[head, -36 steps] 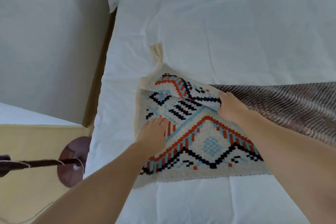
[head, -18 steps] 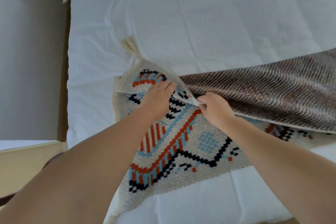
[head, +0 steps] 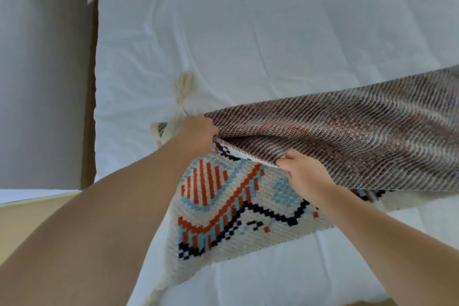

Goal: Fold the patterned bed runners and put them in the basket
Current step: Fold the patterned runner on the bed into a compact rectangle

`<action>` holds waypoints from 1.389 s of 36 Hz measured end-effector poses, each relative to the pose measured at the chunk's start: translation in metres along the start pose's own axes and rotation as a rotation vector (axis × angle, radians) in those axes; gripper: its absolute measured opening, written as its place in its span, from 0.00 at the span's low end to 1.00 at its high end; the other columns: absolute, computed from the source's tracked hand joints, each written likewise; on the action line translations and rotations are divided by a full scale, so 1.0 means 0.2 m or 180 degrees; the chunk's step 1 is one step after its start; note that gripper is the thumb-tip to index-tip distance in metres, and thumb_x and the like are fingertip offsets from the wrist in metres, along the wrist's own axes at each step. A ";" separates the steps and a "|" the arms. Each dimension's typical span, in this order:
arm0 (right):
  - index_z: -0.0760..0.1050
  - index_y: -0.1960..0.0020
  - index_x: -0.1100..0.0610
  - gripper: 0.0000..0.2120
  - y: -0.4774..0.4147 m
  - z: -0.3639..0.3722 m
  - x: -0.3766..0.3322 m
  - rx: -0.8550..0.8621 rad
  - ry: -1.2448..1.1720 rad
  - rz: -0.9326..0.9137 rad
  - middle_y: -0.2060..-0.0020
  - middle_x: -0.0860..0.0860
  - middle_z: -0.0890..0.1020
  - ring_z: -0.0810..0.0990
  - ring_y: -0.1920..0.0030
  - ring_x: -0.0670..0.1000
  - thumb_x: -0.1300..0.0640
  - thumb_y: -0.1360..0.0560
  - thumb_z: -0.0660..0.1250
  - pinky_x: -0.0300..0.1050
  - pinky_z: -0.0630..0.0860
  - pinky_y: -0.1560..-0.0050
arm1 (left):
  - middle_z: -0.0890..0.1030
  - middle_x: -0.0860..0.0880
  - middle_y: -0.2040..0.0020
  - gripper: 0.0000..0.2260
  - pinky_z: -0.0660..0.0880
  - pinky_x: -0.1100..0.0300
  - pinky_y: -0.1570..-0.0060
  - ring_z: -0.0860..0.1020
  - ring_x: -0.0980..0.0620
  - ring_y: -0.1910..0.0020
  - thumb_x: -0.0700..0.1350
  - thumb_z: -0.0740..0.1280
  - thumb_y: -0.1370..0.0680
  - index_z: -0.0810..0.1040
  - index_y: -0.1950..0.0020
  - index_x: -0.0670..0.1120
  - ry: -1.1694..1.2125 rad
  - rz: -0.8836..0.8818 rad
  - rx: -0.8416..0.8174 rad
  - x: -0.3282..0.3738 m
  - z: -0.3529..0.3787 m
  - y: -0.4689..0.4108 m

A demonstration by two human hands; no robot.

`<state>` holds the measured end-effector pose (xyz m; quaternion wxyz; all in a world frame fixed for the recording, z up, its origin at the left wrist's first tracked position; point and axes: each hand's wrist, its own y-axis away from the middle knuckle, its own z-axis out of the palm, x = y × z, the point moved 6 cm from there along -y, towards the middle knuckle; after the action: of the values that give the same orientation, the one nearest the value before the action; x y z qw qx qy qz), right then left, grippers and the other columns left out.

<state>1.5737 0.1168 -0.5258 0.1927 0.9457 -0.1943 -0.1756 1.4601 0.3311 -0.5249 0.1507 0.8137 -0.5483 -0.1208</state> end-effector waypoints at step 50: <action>0.57 0.25 0.55 0.32 0.57 0.61 0.09 -0.0638 0.1156 -0.1082 0.31 0.57 0.61 0.62 0.33 0.58 0.67 0.27 0.58 0.52 0.62 0.32 | 0.66 0.45 0.33 0.27 0.60 0.49 0.33 0.65 0.44 0.36 0.50 0.66 0.28 0.62 0.31 0.47 0.0427 -0.1483 -0.0218 0.78 0.71 1.08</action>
<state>1.5052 -0.0241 -0.5874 0.2848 0.9569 0.0234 -0.0513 1.2813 0.0932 -0.5790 0.1824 0.9188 -0.3302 -0.1165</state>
